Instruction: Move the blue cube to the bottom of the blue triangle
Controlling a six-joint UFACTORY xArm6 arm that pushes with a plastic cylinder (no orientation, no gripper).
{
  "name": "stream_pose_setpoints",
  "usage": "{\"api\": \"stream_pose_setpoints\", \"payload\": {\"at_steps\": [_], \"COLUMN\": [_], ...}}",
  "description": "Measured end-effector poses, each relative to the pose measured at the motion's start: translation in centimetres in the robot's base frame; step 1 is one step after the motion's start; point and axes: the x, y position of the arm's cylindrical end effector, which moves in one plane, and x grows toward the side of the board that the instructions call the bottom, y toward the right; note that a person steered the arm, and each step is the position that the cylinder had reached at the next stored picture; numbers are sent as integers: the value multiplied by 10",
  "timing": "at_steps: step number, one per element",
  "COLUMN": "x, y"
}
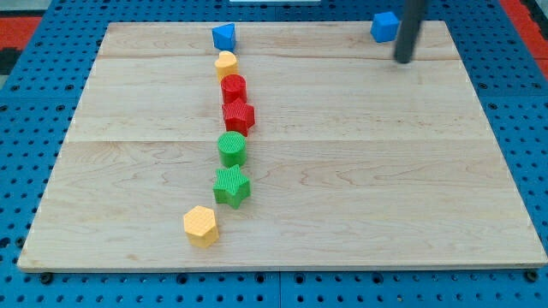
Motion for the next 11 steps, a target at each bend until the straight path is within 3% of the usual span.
{"api": "stream_pose_setpoints", "payload": {"at_steps": [1, 2, 4, 5, 6, 7, 11], "x": [-50, -78, -45, -32, -19, -15, -13], "y": [31, -14, -225, -178, -194, -255, -270]}}
